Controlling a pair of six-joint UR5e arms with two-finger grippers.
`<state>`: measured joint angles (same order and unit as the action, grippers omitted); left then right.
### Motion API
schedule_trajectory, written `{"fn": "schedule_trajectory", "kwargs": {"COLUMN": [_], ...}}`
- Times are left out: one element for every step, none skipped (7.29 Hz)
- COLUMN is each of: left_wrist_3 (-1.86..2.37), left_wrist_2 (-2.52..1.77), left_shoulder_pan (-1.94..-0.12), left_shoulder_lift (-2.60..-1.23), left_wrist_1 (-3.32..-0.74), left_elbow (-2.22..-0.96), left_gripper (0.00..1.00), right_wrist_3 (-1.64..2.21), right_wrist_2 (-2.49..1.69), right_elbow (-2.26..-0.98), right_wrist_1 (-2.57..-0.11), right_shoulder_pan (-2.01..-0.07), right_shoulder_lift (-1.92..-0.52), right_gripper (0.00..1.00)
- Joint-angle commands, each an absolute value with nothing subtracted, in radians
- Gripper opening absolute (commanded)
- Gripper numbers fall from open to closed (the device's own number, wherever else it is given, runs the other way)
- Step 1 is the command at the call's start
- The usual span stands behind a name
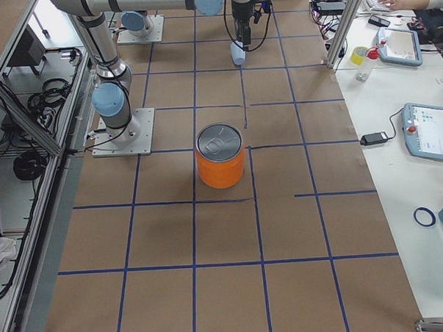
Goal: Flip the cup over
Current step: 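Grasp the lying cup by its closed end with the left gripper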
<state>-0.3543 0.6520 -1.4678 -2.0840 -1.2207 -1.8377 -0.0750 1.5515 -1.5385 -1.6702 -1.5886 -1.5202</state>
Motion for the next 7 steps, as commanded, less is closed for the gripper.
{"fn": "schedule_trajectory", "kwargs": {"left_wrist_3": [-0.351, -0.351, -0.351, -0.348, -0.348, -0.348, -0.348], "left_wrist_2": [0.621, 0.620, 0.592, 0.586, 0.565, 0.565, 0.565], "left_shoulder_pan": [-1.468, -1.470, -1.470, -1.476, -1.480, -1.480, -1.480], "left_shoulder_lift": [-2.086, -2.086, -2.086, -2.085, -2.083, -2.076, -2.074], "left_wrist_1": [-1.220, -1.220, -1.221, -1.221, -1.221, -1.221, -1.221], "left_elbow": [-1.853, -1.853, -1.853, -1.855, -1.859, -1.861, -1.861], "left_gripper": [0.89, 0.86, 0.85, 0.78, 0.69, 0.52, 0.35], "right_wrist_3": [-0.072, -0.069, -0.069, -0.071, -0.072, -0.074, -0.075], "right_wrist_2": [1.572, 1.572, 1.574, 1.574, 1.574, 1.574, 1.574], "right_elbow": [-1.537, -1.537, -1.537, -1.539, -1.539, -1.539, -1.539], "right_wrist_1": [-1.669, -1.669, -1.669, -1.667, -1.667, -1.667, -1.666], "right_shoulder_pan": [-1.589, -1.589, -1.589, -1.589, -1.589, -1.589, -1.588], "right_shoulder_lift": [-1.517, -1.519, -1.522, -1.523, -1.523, -1.523, -1.523], "right_gripper": [1.00, 1.00, 1.00, 1.00, 1.00, 1.00, 1.00]}}
